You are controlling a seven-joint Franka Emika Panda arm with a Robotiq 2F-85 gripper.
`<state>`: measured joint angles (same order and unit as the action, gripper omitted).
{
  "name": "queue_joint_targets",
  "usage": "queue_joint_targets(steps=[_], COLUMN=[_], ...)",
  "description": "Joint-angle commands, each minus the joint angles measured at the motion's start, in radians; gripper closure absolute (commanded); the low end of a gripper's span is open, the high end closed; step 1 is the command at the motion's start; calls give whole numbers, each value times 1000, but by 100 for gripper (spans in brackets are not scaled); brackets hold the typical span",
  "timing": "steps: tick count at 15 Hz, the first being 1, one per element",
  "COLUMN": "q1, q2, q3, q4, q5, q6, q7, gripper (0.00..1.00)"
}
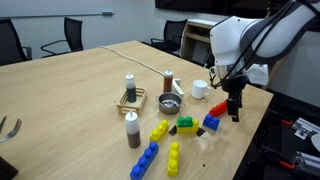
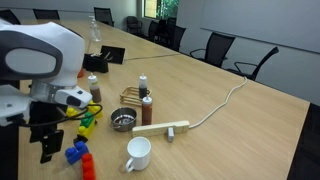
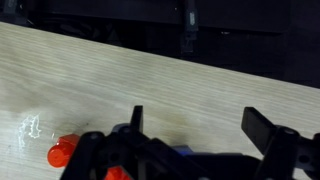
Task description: Place the blue block on the yellow block
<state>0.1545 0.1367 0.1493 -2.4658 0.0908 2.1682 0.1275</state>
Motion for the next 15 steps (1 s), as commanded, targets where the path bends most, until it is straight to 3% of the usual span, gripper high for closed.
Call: queue_joint_targets(steps=[1,9,15], q1=[1,-5,-47], q2=[4,34,195], q3=[-1,-3,15], q4=[3,22,106], q5=[0,14,111], q6=[-1,22,106], q7=[1,-45,-272], gripper=[0,0,0])
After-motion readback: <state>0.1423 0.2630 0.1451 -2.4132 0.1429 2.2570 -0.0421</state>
